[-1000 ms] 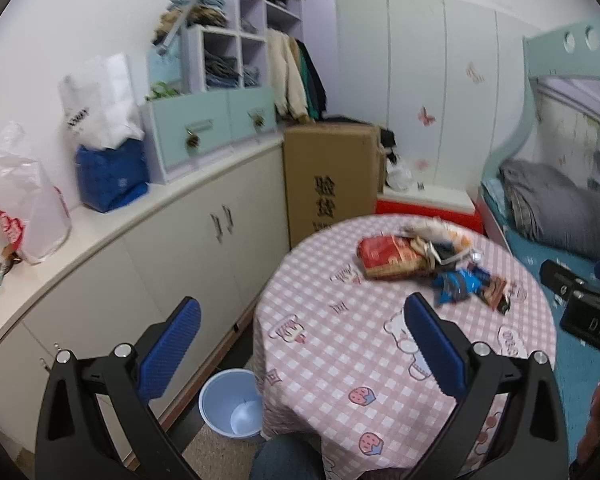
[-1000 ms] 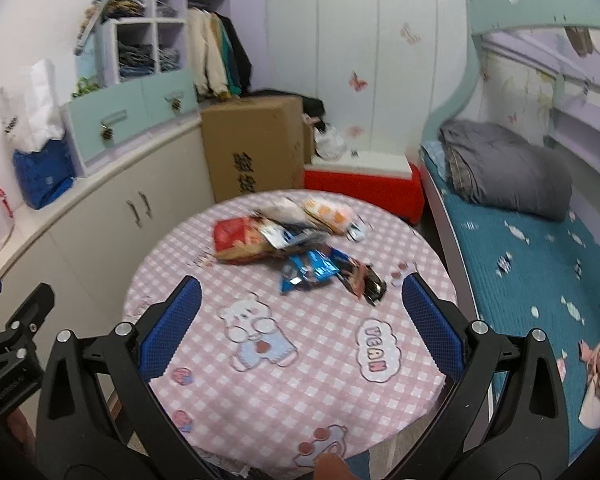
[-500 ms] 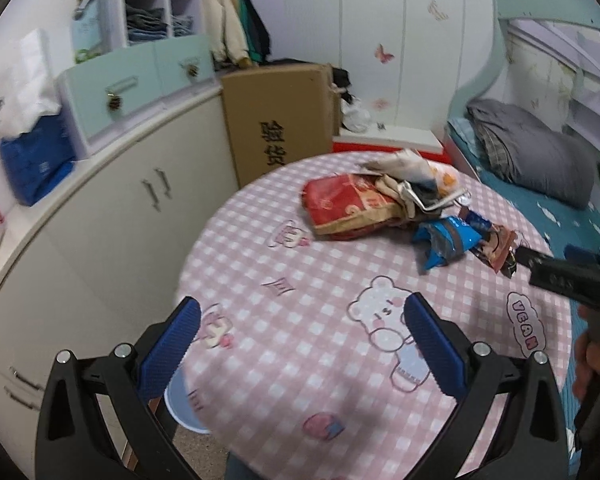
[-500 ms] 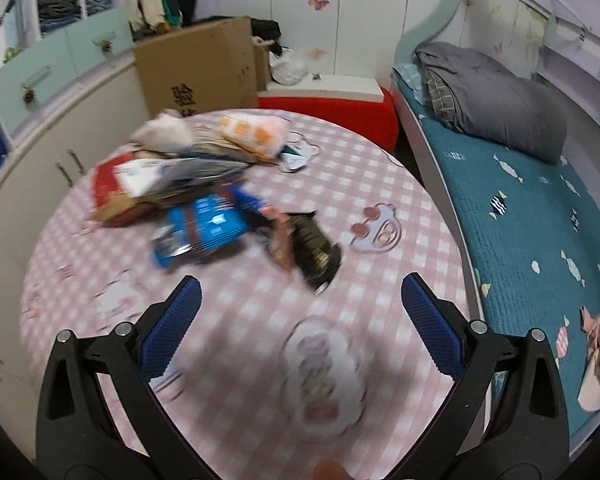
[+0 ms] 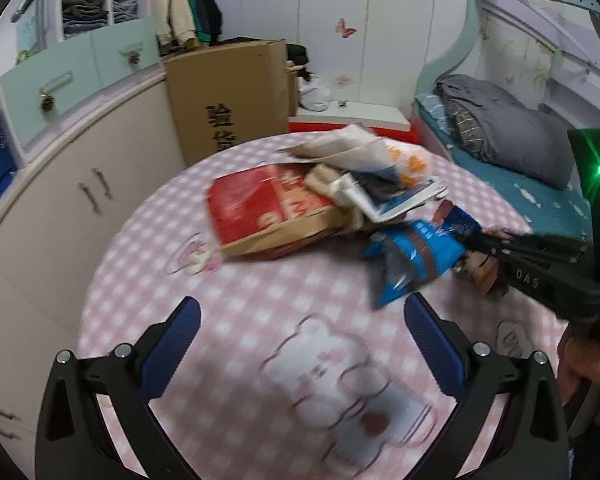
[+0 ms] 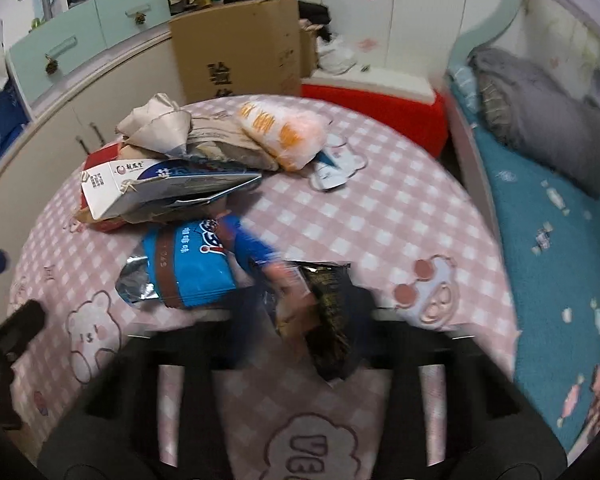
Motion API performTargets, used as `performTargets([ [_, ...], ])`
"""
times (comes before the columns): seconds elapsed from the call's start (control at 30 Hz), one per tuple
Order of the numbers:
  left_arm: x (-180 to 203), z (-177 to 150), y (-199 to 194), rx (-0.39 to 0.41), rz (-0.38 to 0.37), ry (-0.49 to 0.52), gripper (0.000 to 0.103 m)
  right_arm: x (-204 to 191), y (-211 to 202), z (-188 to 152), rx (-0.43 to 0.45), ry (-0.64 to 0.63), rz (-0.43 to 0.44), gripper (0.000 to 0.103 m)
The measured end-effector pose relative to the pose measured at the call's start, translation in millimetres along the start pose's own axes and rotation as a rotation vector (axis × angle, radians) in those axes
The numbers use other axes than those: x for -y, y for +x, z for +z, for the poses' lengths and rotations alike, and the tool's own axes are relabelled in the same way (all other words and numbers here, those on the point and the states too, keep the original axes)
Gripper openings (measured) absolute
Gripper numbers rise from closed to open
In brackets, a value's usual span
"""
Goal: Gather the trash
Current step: 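Grasp the blue wrapper with the left tool while the right tool grasps the dark-blue snack wrapper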
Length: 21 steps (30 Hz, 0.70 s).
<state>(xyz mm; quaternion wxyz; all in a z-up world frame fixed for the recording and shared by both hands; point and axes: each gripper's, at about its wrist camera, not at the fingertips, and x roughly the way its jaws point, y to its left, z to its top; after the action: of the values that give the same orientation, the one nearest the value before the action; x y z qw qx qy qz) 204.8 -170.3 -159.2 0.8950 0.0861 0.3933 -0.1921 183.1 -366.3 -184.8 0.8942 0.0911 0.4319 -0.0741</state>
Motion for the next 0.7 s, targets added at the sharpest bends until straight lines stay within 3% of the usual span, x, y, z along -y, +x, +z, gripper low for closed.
performTargets([
  [0.4,52.7,29.1,61.1,-0.023,-0.134,0.025,0.097,34.5,-46.9,-13.7,0.102,0.136,0.08,0.008],
  [0.43,54.6,30.1,65.5,-0.032,-0.148,0.022,0.092,36.2,-50.7,-14.3,0.109,0.145,0.082,0.008],
  [0.5,58.2,33.4,76.9,-0.078,-0.207,0.009,0.055,39.2,-58.5,-15.4,0.125,0.158,0.088,0.008],
  [0.57,61.5,33.7,86.2,-0.109,-0.236,0.003,0.04,42.9,-63.8,-15.0,0.135,0.175,0.101,0.008],
  [0.6,65.1,32.7,87.9,-0.114,-0.256,0.02,0.023,45.3,-66.7,-15.0,0.139,0.185,0.107,0.008],
  [0.7,68.0,26.0,80.5,-0.104,-0.283,0.038,0.005,53.4,-72.0,-16.5,0.143,0.216,0.114,0.008],
])
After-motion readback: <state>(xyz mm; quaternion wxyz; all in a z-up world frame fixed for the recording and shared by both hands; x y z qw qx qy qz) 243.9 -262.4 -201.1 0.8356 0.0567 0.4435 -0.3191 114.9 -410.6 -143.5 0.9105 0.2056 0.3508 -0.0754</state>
